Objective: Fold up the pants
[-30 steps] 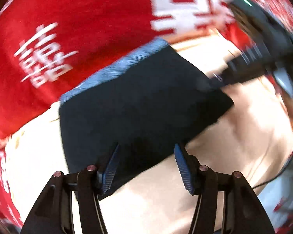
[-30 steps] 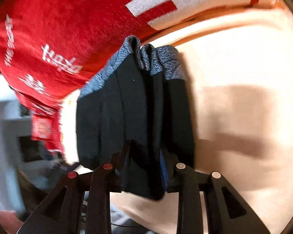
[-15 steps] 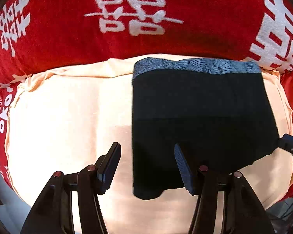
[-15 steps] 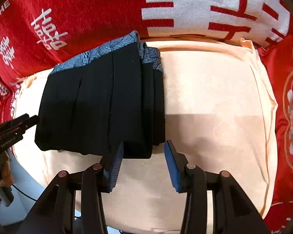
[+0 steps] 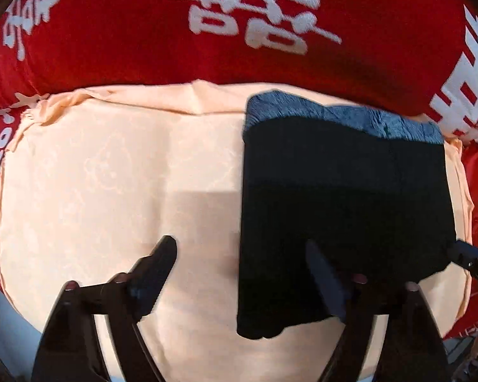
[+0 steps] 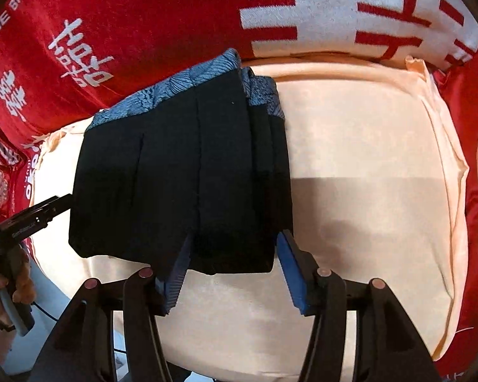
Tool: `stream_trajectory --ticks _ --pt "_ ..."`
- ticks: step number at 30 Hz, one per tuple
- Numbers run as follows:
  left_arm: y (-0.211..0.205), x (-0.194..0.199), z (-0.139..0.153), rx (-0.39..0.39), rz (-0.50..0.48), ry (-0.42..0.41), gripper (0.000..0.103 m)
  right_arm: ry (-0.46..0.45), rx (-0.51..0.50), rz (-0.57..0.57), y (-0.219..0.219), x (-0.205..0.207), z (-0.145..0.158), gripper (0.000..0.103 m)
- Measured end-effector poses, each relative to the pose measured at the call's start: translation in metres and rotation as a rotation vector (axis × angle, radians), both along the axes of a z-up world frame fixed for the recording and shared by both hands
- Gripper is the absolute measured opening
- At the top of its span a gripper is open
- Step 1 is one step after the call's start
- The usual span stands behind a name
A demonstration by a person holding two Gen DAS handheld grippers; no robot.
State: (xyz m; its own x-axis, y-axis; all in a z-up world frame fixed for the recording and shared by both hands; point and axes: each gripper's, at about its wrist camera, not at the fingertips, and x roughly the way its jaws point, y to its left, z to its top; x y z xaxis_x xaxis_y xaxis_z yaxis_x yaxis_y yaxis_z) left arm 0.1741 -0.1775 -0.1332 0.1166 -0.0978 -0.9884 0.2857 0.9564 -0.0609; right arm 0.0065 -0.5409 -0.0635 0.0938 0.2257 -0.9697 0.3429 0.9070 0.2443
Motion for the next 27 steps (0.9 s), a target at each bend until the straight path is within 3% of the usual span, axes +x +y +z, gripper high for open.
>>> stream_trajectory --ticks 11,22,27 --pt "0.005 0.006 -0.007 -0.012 -0.002 0.020 0.084 0.035 0.026 -0.022 -0.009 0.001 -0.009 0.075" --pt "-0.001 0.016 -0.011 -0.022 -0.017 0.044 0.084 0.047 0.075 -0.084 -0.024 0.004 -0.018 0.078" --pt "-0.004 0.025 -0.016 -0.064 -0.029 0.063 0.084 0.045 0.111 -0.113 -0.032 0.005 -0.023 0.080"
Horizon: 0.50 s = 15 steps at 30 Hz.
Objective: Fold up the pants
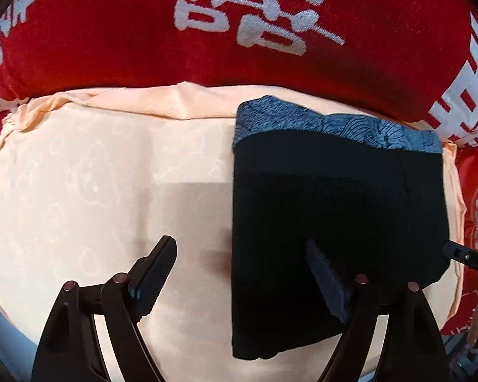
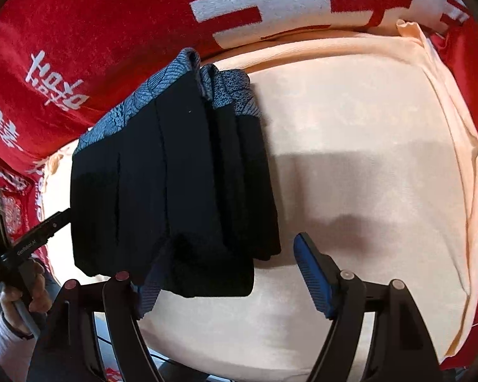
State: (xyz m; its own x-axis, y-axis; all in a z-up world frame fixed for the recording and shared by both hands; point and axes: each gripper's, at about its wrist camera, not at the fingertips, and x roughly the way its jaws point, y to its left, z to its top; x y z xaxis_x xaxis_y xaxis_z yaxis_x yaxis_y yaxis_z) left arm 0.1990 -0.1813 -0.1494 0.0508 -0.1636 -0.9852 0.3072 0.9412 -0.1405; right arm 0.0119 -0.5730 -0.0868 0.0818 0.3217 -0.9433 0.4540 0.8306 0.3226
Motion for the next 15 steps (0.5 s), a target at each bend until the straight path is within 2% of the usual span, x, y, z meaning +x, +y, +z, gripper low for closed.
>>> stream_trajectory --ticks 3,6,11,15 --pt "0.002 0.009 -0.002 -0.049 -0.009 0.019 0.084 -0.019 0.051 -0.019 -0.005 0.001 -0.002 0.082" --pt "0.004 0.020 -0.011 -0.103 -0.027 0.075 0.084 -0.041 0.096 -0.026 -0.010 0.004 -0.006 0.086" --pt "0.009 0.032 -0.026 -0.178 -0.040 0.152 0.084 -0.061 0.111 -0.016 -0.019 0.011 -0.013 0.086" --pt "0.010 0.038 -0.038 -0.224 -0.055 0.196 0.084 -0.071 0.218 -0.032 -0.030 0.014 -0.026 0.087"
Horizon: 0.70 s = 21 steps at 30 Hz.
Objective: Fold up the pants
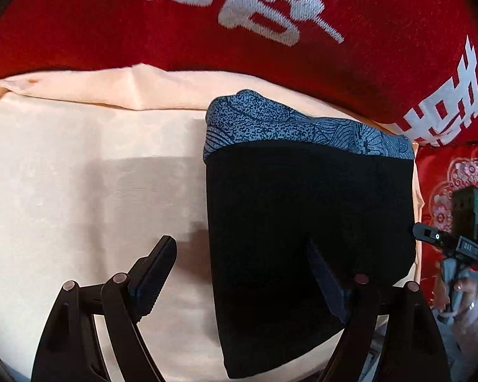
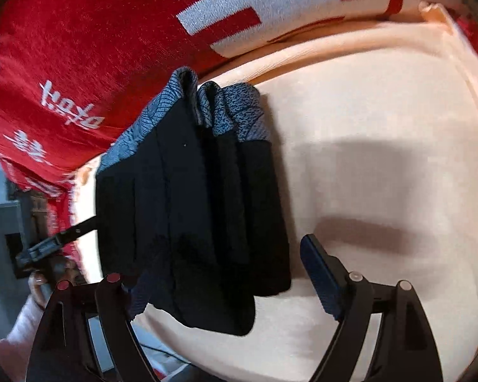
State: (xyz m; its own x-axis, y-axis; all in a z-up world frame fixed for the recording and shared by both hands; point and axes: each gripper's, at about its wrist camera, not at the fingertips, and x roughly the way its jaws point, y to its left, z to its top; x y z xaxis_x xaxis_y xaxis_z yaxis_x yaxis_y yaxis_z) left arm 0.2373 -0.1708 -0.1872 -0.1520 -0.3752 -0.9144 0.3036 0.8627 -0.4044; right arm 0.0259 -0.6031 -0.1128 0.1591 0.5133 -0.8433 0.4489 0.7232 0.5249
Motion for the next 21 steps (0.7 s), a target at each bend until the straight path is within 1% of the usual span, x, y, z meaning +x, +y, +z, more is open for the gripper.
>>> stream_trajectory --ticks 3,5,7,8,11,15,17,18,19,20,21 --pt "-0.003 0.000 -0.010 -0.003 -0.027 0.020 0.084 0.005 0.061 0.009 -0.004 0.002 -0.014 0.087" --pt "-0.006 0.002 -0.015 -0.023 -0.042 0.029 0.084 0.007 0.083 0.029 -0.007 0.004 -0.023 0.087" --pt "-0.007 0.004 -0.019 -0.028 -0.047 0.029 0.098 0.000 0.109 0.035 -0.009 0.006 -0.030 0.087" --pt "-0.008 0.004 -0.021 -0.024 -0.047 0.023 0.098 -0.011 0.134 0.032 -0.011 0.007 -0.032 0.087" --pt "-0.014 0.005 -0.027 -0.058 -0.045 0.034 0.098 -0.038 0.200 0.022 -0.012 0.014 -0.041 0.087" --pt "-0.024 0.002 -0.031 -0.080 -0.032 0.038 0.098 -0.079 0.283 0.009 -0.013 0.028 -0.051 0.087" --pt "-0.030 -0.001 -0.032 -0.080 -0.017 0.035 0.098 -0.071 0.296 0.007 -0.010 0.033 -0.056 0.087" --pt "-0.032 -0.003 -0.030 -0.082 -0.012 0.025 0.093 -0.068 0.294 0.005 -0.009 0.034 -0.056 0.087" --pt "-0.034 -0.006 -0.026 -0.094 -0.011 0.009 0.085 -0.060 0.285 0.002 -0.007 0.035 -0.055 0.083" --pt "-0.037 -0.010 -0.019 -0.090 -0.017 -0.022 0.083 -0.055 0.279 0.001 -0.006 0.035 -0.054 0.076" --pt "-0.038 -0.013 -0.014 -0.094 -0.028 -0.041 0.074 -0.047 0.277 0.001 -0.006 0.034 -0.053 0.071"
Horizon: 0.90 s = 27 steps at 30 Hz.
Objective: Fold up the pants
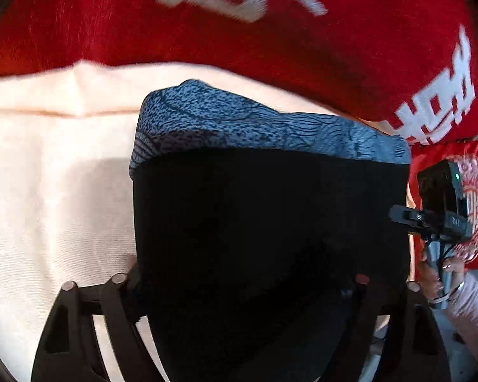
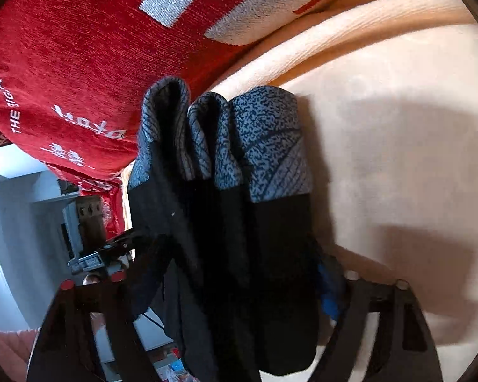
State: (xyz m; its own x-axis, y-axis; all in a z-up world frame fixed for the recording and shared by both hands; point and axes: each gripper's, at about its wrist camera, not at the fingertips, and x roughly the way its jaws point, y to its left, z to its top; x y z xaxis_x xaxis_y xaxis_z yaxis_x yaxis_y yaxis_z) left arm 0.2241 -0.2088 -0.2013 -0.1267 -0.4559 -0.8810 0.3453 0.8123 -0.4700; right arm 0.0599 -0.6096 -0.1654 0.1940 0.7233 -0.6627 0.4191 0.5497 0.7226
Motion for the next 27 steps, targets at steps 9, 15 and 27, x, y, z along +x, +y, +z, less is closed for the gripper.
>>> stream_trajectory --ticks 9,15,27 --pt "-0.003 -0.022 0.054 -0.026 0.017 -0.052 0.050 -0.022 0.124 -0.082 0.002 -0.010 0.028 0.047" --pt "0.021 -0.064 0.087 0.009 0.022 -0.052 0.050 -0.013 0.187 -0.040 0.025 -0.037 0.055 0.047" --pt "0.101 -0.109 0.030 0.091 0.038 -0.010 0.079 0.044 0.059 0.058 0.083 -0.097 0.029 0.055"
